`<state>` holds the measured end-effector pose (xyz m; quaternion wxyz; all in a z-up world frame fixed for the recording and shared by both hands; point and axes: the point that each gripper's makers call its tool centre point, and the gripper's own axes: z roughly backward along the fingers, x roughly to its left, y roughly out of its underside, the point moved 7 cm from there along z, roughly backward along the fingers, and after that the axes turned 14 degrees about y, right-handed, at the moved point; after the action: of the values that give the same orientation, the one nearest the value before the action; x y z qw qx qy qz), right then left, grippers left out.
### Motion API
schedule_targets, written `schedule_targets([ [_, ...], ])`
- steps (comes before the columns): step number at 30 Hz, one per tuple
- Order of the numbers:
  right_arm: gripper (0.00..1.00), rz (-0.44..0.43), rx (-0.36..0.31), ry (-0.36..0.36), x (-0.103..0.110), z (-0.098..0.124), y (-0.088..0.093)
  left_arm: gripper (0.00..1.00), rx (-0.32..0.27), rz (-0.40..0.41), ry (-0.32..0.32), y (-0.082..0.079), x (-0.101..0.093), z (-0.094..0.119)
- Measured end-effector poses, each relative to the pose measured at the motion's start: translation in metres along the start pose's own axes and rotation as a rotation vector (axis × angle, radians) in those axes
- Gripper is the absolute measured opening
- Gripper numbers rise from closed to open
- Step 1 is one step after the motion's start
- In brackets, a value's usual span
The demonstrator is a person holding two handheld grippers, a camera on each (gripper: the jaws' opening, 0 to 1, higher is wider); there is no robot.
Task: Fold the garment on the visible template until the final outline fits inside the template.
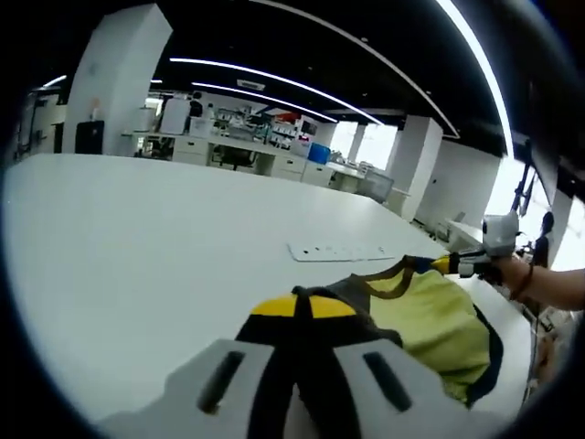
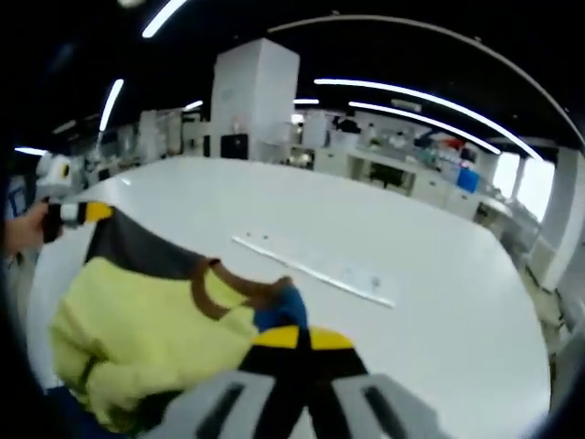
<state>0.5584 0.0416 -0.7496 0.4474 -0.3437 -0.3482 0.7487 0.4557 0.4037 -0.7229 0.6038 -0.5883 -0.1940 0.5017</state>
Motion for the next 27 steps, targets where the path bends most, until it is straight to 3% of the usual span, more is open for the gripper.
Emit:
schedule_targets([
  [7,0.0,-0.007,0.046,0.019,-0.001,-0.024,0.014,0.0,0.06,0.022,-0.036,0.017,0.018,-0.015],
  [11,0.0,0.002,0.058,0.045,0.004,-0.025,0.022,0.0,0.101,0.0,-0.078,0.024,0.027,-0.017],
  [15,0.0,-0.03,0.061,0.046,0.005,-0.033,0.025,0.0,0.135,-0.009,-0.106,0.03,0.03,-0.018],
  [20,0.0,-0.163,0.081,0.037,0.005,-0.034,0.027,0.0,0.156,0.007,-0.126,0.033,0.034,-0.018],
  [24,0.0,-0.163,0.067,0.047,-0.001,-0.032,0.023,0.01,0.155,0.035,-0.135,0.035,0.032,-0.017],
  [27,0.15,-0.208,0.049,0.049,-0.003,-0.028,0.016,0.06,0.143,0.044,-0.144,0.032,0.032,-0.014],
])
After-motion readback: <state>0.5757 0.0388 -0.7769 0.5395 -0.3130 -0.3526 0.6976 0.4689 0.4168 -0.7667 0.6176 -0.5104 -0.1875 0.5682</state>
